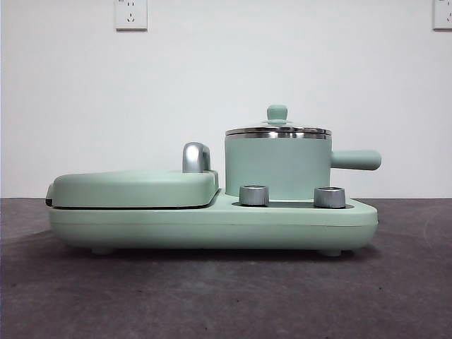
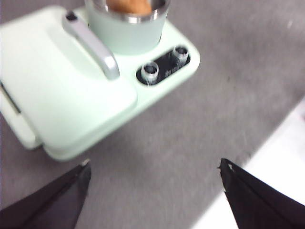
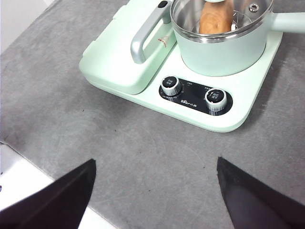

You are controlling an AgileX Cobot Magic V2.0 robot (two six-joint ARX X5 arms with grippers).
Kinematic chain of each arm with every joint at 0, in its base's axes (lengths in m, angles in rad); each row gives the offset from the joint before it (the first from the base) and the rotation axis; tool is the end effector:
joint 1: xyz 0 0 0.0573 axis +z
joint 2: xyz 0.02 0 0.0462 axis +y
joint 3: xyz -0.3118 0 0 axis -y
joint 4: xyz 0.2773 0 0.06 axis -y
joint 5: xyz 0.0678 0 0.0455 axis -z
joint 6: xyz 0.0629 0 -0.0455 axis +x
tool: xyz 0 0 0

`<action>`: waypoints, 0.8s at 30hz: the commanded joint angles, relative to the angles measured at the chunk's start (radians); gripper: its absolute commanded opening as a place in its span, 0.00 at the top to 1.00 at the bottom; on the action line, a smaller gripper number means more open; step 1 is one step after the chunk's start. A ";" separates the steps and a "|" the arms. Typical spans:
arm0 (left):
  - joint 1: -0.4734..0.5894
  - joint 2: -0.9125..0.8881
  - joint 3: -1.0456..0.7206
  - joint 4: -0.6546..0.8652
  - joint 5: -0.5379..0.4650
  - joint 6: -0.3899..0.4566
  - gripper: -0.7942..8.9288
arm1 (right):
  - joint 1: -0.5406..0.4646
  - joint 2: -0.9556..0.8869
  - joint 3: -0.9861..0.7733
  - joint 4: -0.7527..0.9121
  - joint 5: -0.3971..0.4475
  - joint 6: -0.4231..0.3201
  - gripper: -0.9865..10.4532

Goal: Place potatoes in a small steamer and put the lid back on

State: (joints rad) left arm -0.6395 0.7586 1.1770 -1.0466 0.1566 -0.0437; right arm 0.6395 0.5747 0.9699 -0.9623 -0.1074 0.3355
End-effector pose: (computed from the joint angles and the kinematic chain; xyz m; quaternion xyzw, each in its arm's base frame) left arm 0.0967 -0.0842 0.4091 0.0547 0.3080 -0.3620 0.8781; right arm 0.0771 0.0657 0.3651 0.0767 0.3246 0.3003 0.8936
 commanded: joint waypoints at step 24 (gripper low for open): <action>0.019 -0.242 -0.175 0.168 -0.047 -0.148 0.91 | 0.007 0.004 0.008 0.072 0.003 -0.029 0.90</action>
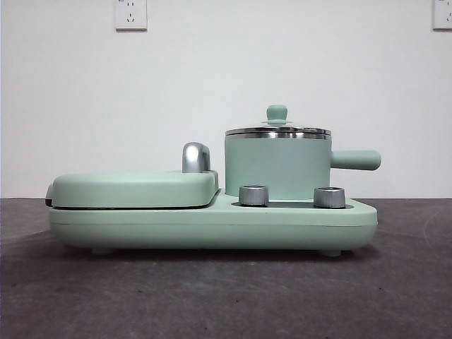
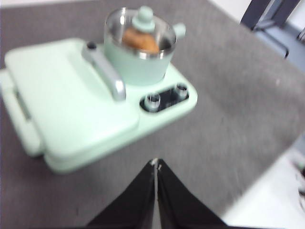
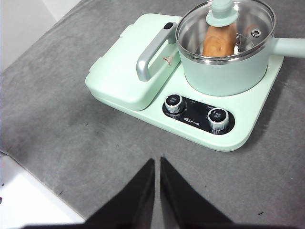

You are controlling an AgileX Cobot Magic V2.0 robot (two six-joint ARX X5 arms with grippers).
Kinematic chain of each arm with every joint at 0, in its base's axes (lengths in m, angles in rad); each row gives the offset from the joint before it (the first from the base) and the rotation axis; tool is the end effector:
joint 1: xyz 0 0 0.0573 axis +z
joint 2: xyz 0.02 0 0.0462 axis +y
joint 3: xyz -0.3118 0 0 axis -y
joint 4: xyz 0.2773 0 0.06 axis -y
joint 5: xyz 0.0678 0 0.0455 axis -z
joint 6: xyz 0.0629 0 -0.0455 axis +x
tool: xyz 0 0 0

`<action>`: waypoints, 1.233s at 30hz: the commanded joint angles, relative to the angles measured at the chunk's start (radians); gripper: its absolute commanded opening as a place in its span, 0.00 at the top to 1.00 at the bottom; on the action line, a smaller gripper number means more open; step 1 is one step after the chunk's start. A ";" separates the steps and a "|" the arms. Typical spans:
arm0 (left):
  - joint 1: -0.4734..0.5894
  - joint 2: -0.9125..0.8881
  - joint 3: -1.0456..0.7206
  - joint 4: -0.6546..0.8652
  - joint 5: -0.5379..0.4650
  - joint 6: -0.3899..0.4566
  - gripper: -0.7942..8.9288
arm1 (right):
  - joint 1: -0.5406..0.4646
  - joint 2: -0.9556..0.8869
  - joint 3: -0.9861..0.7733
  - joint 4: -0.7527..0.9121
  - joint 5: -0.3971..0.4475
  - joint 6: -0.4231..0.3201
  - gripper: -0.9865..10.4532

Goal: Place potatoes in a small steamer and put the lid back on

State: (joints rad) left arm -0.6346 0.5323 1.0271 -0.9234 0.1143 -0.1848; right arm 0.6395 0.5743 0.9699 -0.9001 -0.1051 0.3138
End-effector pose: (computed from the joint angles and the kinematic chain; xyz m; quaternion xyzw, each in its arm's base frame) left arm 0.0645 -0.0564 0.3921 -0.0294 0.2376 -0.3369 0.9106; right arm 0.0804 0.0680 0.3721 0.0759 0.2928 0.3103 0.9012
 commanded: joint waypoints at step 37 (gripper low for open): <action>0.616 -0.529 -1.015 0.759 0.059 0.064 0.91 | 0.007 0.004 0.008 0.011 0.001 -0.008 0.90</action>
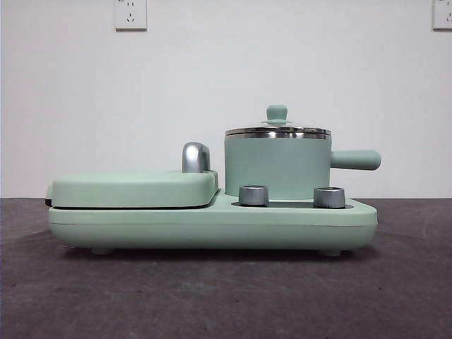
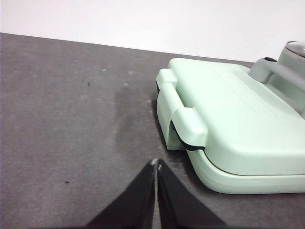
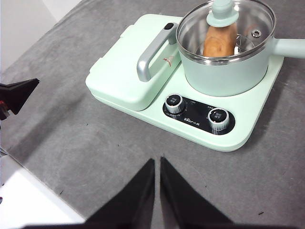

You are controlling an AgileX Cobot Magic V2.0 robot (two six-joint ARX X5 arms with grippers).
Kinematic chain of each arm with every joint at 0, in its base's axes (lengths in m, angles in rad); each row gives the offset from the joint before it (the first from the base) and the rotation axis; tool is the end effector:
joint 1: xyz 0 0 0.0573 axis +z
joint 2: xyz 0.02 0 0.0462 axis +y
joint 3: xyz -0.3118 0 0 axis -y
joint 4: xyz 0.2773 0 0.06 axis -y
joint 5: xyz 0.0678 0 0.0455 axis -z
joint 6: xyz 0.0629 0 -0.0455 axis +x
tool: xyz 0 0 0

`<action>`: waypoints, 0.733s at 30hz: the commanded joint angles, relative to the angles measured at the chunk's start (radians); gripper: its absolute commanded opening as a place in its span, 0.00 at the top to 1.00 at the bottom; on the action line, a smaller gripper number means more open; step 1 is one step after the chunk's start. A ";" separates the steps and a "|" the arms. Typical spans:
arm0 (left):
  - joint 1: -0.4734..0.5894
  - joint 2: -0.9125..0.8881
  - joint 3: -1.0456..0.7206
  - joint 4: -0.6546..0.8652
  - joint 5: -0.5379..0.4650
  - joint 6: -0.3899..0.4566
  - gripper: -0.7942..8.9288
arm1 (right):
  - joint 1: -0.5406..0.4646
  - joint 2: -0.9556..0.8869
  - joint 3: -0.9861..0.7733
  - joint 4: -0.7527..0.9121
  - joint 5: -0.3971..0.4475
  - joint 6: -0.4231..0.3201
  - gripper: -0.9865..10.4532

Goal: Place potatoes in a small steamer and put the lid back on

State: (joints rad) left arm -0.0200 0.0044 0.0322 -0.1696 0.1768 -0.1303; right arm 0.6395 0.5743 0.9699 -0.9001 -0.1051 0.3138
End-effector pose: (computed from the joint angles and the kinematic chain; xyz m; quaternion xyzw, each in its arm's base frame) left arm 0.1119 -0.0133 0.1542 -0.0702 0.0769 -0.0932 0.9902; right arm 0.0804 0.0680 0.3721 0.0759 0.2928 0.3103 0.9012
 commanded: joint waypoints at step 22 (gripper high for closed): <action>0.001 -0.001 -0.019 0.016 -0.003 0.010 0.91 | -0.019 -0.022 -0.006 0.039 0.048 -0.019 0.90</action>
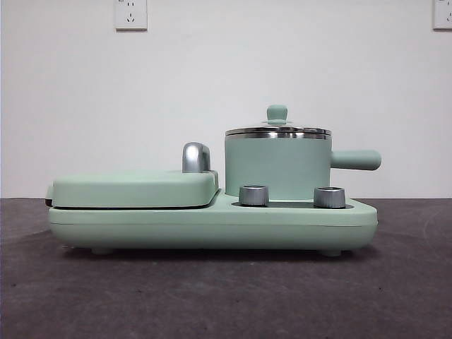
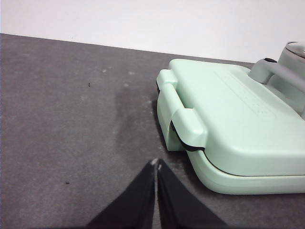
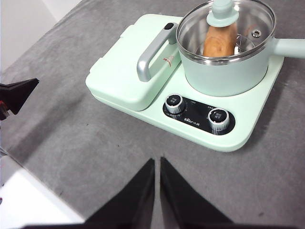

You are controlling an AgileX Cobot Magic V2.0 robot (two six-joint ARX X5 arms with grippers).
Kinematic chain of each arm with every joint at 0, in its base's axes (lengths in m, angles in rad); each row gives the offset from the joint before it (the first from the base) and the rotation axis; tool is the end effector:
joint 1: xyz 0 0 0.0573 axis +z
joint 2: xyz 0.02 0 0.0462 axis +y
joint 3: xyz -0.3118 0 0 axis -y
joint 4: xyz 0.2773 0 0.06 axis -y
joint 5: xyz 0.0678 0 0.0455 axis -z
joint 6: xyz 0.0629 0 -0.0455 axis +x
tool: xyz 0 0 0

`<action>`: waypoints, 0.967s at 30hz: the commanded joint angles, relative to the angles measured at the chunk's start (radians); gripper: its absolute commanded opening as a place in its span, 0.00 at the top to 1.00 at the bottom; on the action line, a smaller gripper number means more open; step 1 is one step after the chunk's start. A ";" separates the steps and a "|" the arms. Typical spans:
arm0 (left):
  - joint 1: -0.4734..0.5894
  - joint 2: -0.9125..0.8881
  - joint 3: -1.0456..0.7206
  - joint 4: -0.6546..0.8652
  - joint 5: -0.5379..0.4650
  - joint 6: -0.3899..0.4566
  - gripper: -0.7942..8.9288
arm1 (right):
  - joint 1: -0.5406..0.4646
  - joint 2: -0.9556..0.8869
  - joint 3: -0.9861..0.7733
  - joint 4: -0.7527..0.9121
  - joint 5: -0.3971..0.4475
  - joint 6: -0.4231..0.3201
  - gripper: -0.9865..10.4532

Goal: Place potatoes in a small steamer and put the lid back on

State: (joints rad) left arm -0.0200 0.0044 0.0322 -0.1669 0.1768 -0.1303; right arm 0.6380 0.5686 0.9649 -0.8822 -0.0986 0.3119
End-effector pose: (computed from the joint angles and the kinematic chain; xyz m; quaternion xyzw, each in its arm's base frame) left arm 0.1120 -0.0133 0.1546 -0.0701 0.0755 -0.0933 0.9903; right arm 0.0808 0.0676 0.3729 0.0773 0.2833 0.3092 0.9045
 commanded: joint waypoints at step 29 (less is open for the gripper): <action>0.001 -0.001 -0.019 0.010 0.000 0.010 0.91 | -0.660 -0.565 -0.954 0.710 0.169 -0.269 0.90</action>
State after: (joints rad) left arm -0.0200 0.0044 0.0322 -0.1677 0.1776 -0.1303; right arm -0.0261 0.0063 0.0166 -0.1646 0.0734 0.0349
